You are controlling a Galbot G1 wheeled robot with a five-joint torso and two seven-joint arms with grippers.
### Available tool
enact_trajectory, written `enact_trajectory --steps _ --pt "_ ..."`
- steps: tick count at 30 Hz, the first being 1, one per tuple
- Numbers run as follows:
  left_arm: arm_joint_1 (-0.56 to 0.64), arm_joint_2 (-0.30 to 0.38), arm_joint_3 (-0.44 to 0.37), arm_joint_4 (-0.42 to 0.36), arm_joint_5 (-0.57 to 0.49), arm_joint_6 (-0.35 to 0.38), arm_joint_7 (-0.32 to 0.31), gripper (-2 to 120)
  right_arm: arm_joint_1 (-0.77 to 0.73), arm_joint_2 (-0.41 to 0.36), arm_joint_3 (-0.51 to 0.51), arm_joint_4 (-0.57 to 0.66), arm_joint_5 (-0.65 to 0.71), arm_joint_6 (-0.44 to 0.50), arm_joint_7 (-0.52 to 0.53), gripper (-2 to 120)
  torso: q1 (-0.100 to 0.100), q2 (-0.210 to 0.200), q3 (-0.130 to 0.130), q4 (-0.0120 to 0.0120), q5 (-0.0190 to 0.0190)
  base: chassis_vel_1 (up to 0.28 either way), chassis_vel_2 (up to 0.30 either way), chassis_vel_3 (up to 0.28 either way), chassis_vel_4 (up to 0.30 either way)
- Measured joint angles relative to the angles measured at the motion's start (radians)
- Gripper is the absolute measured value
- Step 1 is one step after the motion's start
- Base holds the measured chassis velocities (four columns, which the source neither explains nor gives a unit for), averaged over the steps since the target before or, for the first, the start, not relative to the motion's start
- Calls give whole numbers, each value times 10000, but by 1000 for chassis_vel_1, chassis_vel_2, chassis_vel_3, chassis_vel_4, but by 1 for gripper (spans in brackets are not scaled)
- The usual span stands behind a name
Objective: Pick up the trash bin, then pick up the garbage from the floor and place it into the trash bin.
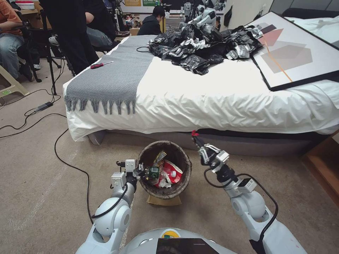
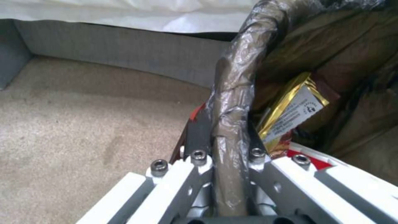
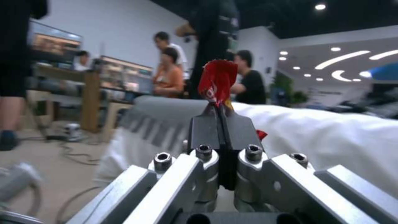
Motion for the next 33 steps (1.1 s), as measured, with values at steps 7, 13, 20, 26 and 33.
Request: enact_trajectory --steps 7,13,20,26,33 --pt "32 -59 106 22 116 -24 16 0 378 -1175 -2171 823 -294 -957 615 0 0 0 0 -1 1 0 0 0 0" --pt "41 -140 236 34 197 -28 24 0 620 -1342 -3201 345 -773 -1125 825 0 0 0 0 -1 0 0 0 0 0" --pt "38 -144 224 27 204 -25 25 0 623 -1237 -3445 -342 -1159 -1055 858 0 0 0 1 -1 1 0 0 0 0" --pt "28 -144 194 0 192 -23 25 0 501 -1185 -3323 -702 -1400 -947 859 0 0 0 1 -1 1 0 0 0 0" --pt "0 -137 137 -13 135 -9 25 0 281 -1161 -2996 -877 -1662 -763 745 10 0 0 1 -1 1 0 0 0 0"
